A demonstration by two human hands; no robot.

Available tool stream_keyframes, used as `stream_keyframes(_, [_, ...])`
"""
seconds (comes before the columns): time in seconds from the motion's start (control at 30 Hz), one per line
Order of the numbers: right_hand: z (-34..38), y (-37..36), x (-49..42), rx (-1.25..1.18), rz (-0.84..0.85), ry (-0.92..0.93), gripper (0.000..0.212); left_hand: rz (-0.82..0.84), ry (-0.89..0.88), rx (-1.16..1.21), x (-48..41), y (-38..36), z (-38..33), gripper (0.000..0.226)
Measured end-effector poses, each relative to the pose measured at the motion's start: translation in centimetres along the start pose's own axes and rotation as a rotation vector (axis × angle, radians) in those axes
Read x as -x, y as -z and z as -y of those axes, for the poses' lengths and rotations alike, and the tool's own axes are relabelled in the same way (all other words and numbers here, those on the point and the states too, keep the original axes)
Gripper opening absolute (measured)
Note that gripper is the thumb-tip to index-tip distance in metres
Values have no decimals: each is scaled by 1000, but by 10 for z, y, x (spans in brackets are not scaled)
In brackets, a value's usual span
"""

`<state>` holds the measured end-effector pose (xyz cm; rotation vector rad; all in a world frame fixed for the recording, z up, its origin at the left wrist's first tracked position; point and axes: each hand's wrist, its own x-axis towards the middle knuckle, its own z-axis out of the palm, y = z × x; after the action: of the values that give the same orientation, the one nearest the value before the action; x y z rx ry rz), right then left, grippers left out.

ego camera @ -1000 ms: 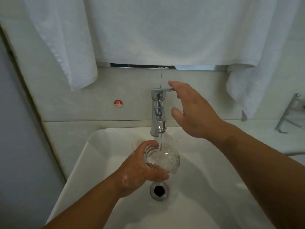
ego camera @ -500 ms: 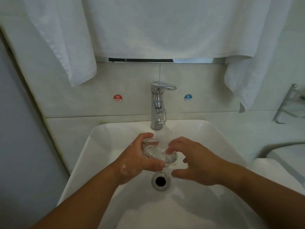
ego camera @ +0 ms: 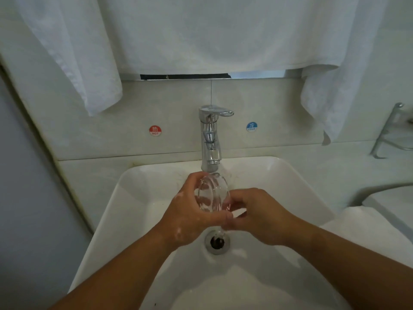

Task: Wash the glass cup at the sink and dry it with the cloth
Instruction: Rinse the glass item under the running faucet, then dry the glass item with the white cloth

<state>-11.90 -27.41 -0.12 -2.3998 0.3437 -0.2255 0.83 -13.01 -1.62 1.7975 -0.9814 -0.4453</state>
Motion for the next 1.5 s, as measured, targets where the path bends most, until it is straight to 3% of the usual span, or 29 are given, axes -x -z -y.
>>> stream_keyframes(0.1, [-10,10,-3,84,-61,-120,21,-13,-54,-300,2,5,0,105])
stream_keyframes(0.23, [-13,10,-3,112,-52,-175,22,7,-109,-445,3,7,1,112])
stream_keyframes(0.43, [-10,8,-2,148,-43,-176,28,29,-127,-485,5,7,1,112])
stream_keyframes(0.57, [-1,12,2,241,16,-177,15,57,-115,-478,5,9,4,112])
stream_keyframes(0.7, [32,78,26,509,-96,-115,18,107,-111,-466,5,11,9,112])
stream_keyframes(0.77, [43,119,58,621,-13,-209,20,129,-104,-449,4,9,11,113])
stream_keyframes(0.9, [12,134,117,738,357,-490,64,202,-117,-405,5,-2,11,113])
stream_keyframes(1.03, [-25,121,130,682,256,-471,101,276,-157,-377,11,-16,5,105])
stream_keyframes(1.1, [-29,118,129,709,208,-480,94,297,-170,-376,13,-19,3,104])
stream_keyframes(1.2, [-25,120,125,847,159,-414,59,279,-184,-392,15,-19,3,109])
stream_keyframes(1.3, [-7,129,123,919,146,-360,55,225,-185,-386,14,-16,3,114])
stream_keyframes(1.4, [21,143,125,838,113,-382,48,177,-195,-366,15,-12,-1,114])
stream_keyframes(1.5, [36,156,124,752,-46,-363,42,146,-231,-351,17,-9,-6,112])
